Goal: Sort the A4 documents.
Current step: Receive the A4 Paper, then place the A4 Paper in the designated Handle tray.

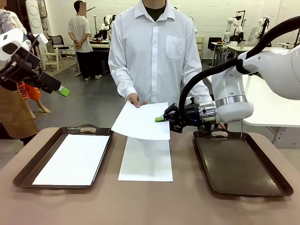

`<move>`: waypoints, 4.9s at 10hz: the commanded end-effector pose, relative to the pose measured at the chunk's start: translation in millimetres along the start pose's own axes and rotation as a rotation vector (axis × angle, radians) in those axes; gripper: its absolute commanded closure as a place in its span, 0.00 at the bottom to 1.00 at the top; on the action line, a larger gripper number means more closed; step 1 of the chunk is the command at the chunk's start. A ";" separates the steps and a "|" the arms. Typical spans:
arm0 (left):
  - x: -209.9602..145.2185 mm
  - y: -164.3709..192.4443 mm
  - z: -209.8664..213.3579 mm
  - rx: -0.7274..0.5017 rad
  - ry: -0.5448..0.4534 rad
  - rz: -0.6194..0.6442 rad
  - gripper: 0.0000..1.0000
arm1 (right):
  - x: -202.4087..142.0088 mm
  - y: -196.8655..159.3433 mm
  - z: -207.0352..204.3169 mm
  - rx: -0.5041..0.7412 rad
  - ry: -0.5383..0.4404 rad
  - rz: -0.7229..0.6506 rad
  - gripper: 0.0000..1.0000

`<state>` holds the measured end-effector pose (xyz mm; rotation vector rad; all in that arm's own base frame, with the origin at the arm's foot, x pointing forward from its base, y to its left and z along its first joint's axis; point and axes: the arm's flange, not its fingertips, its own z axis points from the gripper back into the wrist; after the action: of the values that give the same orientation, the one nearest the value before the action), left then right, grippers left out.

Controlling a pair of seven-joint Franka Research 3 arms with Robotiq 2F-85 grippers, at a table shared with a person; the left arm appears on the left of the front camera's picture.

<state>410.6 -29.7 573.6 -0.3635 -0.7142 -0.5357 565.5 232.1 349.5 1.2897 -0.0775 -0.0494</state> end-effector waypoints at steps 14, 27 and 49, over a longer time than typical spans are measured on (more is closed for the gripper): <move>-0.1 -0.6 -0.1 0.005 0.002 -0.002 0.00 | 2.7 -4.0 -1.1 0.012 0.010 -0.006 1.00; -0.1 -0.6 -0.1 0.005 0.002 -0.002 0.00 | -9.9 9.0 82.2 0.097 0.001 0.059 0.99; -0.1 -0.6 -0.1 0.005 0.002 -0.002 0.00 | -5.6 -139.8 300.5 -0.036 0.060 0.084 0.99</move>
<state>410.6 -29.5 573.7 -0.3636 -0.7144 -0.5353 528.7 -92.2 300.2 1.3000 -0.0956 0.0300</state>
